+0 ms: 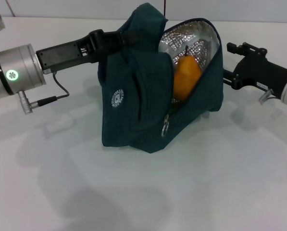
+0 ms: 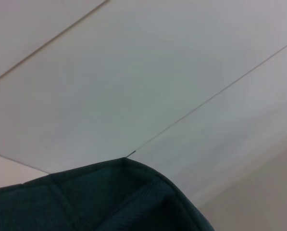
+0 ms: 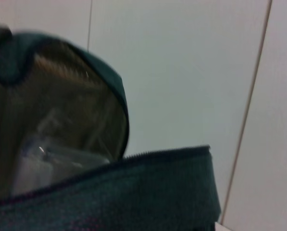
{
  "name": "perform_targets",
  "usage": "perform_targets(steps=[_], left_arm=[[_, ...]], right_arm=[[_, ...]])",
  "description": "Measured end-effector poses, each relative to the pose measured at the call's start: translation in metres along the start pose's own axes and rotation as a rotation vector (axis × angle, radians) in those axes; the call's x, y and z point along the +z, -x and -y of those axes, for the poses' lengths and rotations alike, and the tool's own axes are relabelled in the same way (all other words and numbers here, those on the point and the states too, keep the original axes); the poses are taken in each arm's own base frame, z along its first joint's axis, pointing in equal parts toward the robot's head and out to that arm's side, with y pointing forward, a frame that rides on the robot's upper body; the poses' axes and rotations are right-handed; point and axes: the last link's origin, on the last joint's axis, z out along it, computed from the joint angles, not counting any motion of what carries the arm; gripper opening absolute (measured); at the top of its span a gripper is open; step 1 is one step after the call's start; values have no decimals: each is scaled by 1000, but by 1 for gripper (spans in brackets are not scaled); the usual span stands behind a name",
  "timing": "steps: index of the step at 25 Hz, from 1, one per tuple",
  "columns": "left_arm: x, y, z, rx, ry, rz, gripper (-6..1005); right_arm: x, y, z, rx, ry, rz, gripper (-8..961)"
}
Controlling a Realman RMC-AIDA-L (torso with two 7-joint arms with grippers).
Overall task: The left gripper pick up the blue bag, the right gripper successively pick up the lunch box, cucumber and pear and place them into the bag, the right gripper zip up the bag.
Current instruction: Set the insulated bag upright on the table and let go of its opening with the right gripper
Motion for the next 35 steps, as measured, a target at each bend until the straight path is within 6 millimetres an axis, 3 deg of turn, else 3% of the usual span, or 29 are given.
perform_targets(steps=[7, 11, 15, 19, 23, 28, 35], left_arm=[[-2, 0, 1, 6, -3, -2, 55], [-6, 1, 2, 5, -12, -6, 55], [-12, 4, 5, -1, -27, -9, 55], [-22, 14, 12, -6, -57, -13, 55], [-31, 31, 24, -30, -85, -27, 55], [-26, 44, 25, -52, -57, -23, 55], [-23, 57, 26, -39, -43, -41, 55]], right_arm=[[9, 10, 19, -32, -96, -12, 664], [-6, 19, 37, -26, -216, 91, 663], [-26, 22, 38, -13, -268, 211, 663], [-67, 36, 21, 84, -192, 473, 662], [-85, 48, 9, 141, -99, 612, 662], [-83, 45, 0, 199, -18, 583, 662], [-68, 19, -16, 242, 30, 404, 662]])
